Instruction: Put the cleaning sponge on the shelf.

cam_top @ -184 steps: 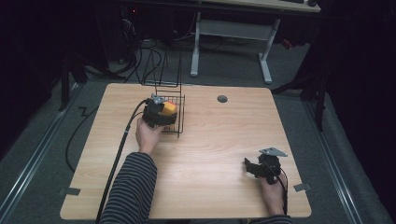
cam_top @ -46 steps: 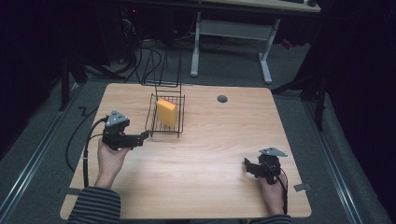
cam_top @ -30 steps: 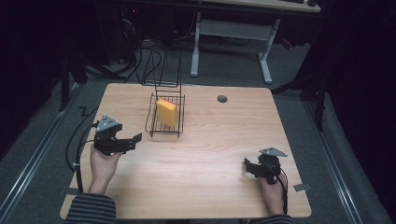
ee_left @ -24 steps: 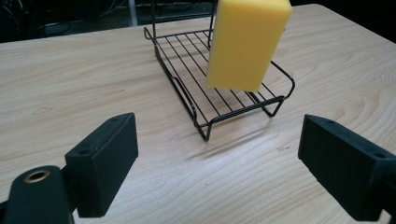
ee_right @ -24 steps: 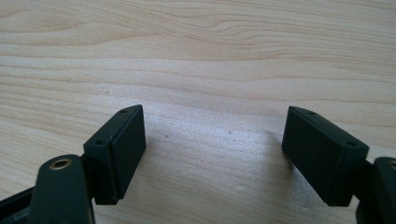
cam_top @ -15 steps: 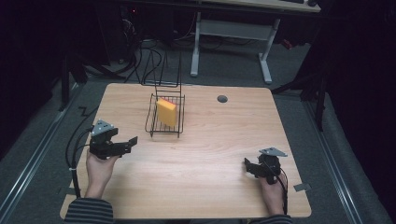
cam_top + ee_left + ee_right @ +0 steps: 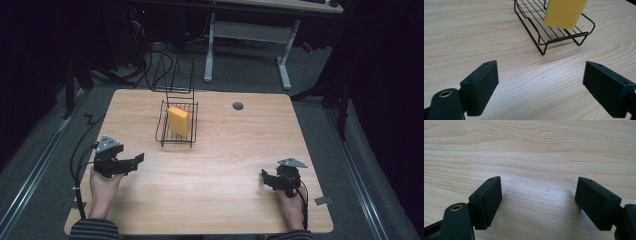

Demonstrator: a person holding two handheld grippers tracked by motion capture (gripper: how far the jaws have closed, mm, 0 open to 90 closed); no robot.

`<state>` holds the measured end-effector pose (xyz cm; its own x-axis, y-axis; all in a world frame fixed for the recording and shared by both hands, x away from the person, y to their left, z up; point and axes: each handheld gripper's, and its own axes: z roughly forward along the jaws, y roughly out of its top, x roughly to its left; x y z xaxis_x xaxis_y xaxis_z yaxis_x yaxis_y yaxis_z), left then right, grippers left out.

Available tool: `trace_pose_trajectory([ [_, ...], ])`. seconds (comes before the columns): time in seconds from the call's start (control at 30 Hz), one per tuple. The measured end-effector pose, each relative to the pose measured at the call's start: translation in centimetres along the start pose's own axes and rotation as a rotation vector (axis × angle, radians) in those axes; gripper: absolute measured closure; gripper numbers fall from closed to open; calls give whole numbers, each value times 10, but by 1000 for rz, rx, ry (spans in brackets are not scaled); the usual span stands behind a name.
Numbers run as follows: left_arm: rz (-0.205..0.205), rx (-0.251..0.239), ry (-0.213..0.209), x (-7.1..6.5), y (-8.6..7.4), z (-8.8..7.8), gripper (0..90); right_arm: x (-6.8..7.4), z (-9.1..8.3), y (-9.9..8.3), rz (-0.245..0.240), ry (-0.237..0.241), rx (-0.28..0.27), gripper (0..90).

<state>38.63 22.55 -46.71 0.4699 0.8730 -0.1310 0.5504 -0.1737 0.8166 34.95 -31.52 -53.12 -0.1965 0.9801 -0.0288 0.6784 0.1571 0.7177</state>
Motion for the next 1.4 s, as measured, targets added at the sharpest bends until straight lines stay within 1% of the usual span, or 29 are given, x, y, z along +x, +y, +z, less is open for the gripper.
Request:
trace_pose_trajectory([
  [0.03,-2,2,0,1,-1,0,139,1,0,0,12,0,3,218],
  [0.07,-5,1,-4,1,-3,0,139,0,0,0,-3,0,0,218],
  [0.1,-8,3,-1,1,-4,0,139,0,0,0,-4,0,0,218],
  [0.13,-11,4,-3,2,-5,1,140,1,0,0,11,1,4,218],
  [0.27,-19,11,-2,3,-10,2,141,1,0,0,11,1,4,218],
  [0.33,-23,15,1,4,-12,2,141,0,0,0,-5,0,-1,218],
  [0.37,-26,15,1,4,-13,3,141,1,0,0,11,1,4,219],
  [0.47,-32,21,3,6,-17,4,142,0,0,0,-1,0,1,218],
  [0.5,-32,21,3,6,-17,4,142,1,0,0,11,0,4,218],
  [0.53,-34,21,6,6,-18,5,142,0,0,0,-2,0,0,219],
  [0.57,-38,27,6,7,-20,6,142,1,0,0,11,1,4,218],
  [0.63,-37,28,7,7,-21,6,142,1,0,0,12,1,3,218],
  [0.67,-39,33,9,7,-22,7,142,0,0,0,-1,0,0,218],
  [0.7,-42,34,7,7,-24,7,143,1,0,0,12,0,3,218],
  [0.73,-44,38,10,8,-26,9,143,0,0,0,1,0,0,219],
  [0.77,-44,42,11,8,-27,9,143,0,0,0,0,0,1,218],
  [0.8,-44,42,11,8,-27,9,143,1,0,0,12,0,4,218],
  [0.9,-52,47,13,9,-32,11,144,1,0,0,15,0,4,218],
  [0.93,-52,51,15,9,-33,12,143,0,0,0,0,0,0,218],
  [0.97,-56,51,15,10,-34,12,144,1,0,0,12,1,3,218],
  [1.0,-56,51,15,10,-34,12,144,0,0,0,-5,0,-1,218],
  [1.03,-57,53,16,10,-35,13,144,0,0,0,-5,0,-1,218],
  [1.1,-59,61,22,10,-39,15,144,1,0,0,10,0,4,218],
  [1.2,-60,68,25,11,-41,16,144,0,0,0,0,0,1,218],
  [1.23,-60,72,28,10,-44,17,144,1,0,0,10,1,4,218],
  [1.37,-57,81,35,10,-47,20,145,1,0,0,12,1,3,218],
  [1.4,-52,90,44,9,-50,22,145,1,0,0,11,0,4,218],
])
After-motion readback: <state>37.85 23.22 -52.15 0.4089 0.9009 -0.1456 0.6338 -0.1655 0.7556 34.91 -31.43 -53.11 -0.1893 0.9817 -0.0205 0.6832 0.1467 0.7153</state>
